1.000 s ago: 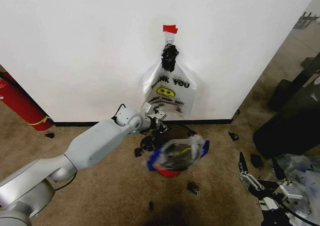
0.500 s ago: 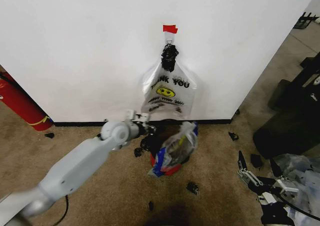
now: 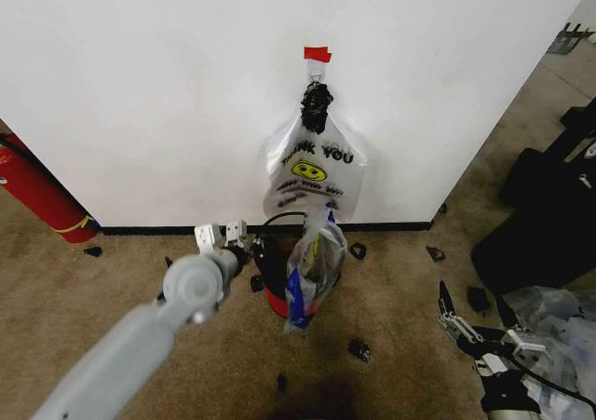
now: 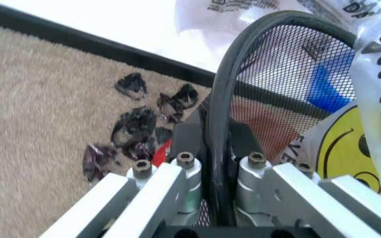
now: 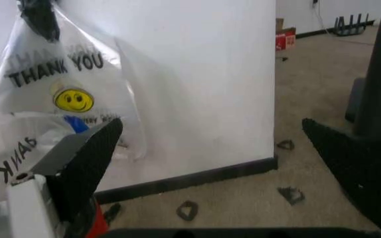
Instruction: Pick up the garbage bag from the wall and place it over the trash bin.
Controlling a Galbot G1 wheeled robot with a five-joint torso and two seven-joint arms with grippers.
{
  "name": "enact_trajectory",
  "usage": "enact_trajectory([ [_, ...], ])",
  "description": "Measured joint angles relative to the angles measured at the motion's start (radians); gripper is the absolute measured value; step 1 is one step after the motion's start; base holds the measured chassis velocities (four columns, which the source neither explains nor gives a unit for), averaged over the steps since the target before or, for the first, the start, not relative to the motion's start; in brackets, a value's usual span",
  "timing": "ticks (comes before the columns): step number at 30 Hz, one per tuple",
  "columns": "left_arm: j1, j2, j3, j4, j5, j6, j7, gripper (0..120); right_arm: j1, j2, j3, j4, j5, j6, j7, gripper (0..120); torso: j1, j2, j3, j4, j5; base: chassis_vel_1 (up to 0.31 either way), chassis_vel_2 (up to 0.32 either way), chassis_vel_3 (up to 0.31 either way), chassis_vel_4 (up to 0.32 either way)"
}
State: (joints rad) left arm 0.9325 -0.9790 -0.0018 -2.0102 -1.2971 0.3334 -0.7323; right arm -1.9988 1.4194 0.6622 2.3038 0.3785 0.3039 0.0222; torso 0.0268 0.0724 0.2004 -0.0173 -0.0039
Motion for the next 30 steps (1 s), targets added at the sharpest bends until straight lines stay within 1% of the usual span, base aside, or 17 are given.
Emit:
enact_trajectory([
  [2, 0.027, -0.011, 0.001, -0.010, 0.027, -0.024, -0.008, 3, -0.001, 0.003, -0.004, 0.000, -0.003, 0.001, 0.001, 100, 0.000, 0.000, 0.000, 0.0000, 0.0000, 0.000, 0.000, 0.000, 0.000],
  [4, 0.061, -0.028, 0.008, -0.013, 0.079, -0.054, -0.013, 3, -0.003, 0.007, -0.011, 0.000, -0.008, 0.001, 0.002, 100, 0.000, 0.000, 0.000, 0.0001, 0.0001, 0.000, 0.000, 0.000, 0.000],
  [5, 0.061, -0.028, 0.008, -0.013, 0.079, -0.054, -0.013, 3, -0.003, 0.007, -0.011, 0.000, -0.008, 0.001, 0.002, 100, 0.000, 0.000, 0.000, 0.0001, 0.0001, 0.000, 0.000, 0.000, 0.000],
  [8, 0.078, -0.045, 0.017, 0.001, 0.112, -0.072, -0.012, 3, -0.006, 0.010, -0.015, 0.000, -0.014, 0.001, 0.004, 100, 0.000, 0.000, 0.000, 0.0000, 0.0002, 0.000, 0.000, 0.000, 0.000],
  [9, 0.082, -0.061, 0.023, 0.012, 0.128, -0.082, -0.012, 3, -0.008, 0.010, -0.015, 0.001, -0.014, 0.001, 0.005, 100, 0.000, 0.000, 0.000, 0.0000, 0.0000, 0.000, 0.000, 0.000, 0.000],
  [16, 0.086, -0.106, 0.044, 0.028, 0.154, -0.092, -0.017, 3, -0.008, 0.007, -0.008, 0.002, -0.013, -0.001, 0.009, 100, 0.000, 0.000, 0.000, -0.0001, 0.0001, 0.000, 0.000, 0.000, 0.000],
  [23, 0.101, -0.126, 0.050, 0.044, 0.192, -0.083, -0.015, 3, -0.004, 0.007, -0.006, -0.003, -0.004, -0.003, 0.014, 100, 0.000, 0.000, 0.000, 0.0000, 0.0000, 0.000, 0.000, 0.000, 0.000],
  [24, 0.106, -0.126, 0.052, 0.049, 0.220, -0.081, -0.004, 7, 0.000, 0.008, -0.006, -0.007, -0.004, -0.004, 0.014, 100, 0.000, 0.000, 0.000, 0.0001, 0.0000, 0.000, 0.000, 0.000, 0.000],
  [25, 0.106, -0.126, 0.052, 0.049, 0.220, -0.081, -0.004, 7, 0.000, 0.008, -0.006, -0.007, -0.004, -0.004, 0.014, 100, 0.000, 0.000, 0.000, 0.0001, 0.0000, 0.000, 0.000, 0.000, 0.000],
  [30, 0.107, -0.124, 0.049, 0.050, 0.232, -0.072, 0.006, 25, 0.008, 0.008, -0.006, -0.011, 0.008, -0.014, 0.019, 100, 0.000, 0.000, 0.000, 0.0000, 0.0000, 0.000, 0.000, 0.000, 0.000],
])
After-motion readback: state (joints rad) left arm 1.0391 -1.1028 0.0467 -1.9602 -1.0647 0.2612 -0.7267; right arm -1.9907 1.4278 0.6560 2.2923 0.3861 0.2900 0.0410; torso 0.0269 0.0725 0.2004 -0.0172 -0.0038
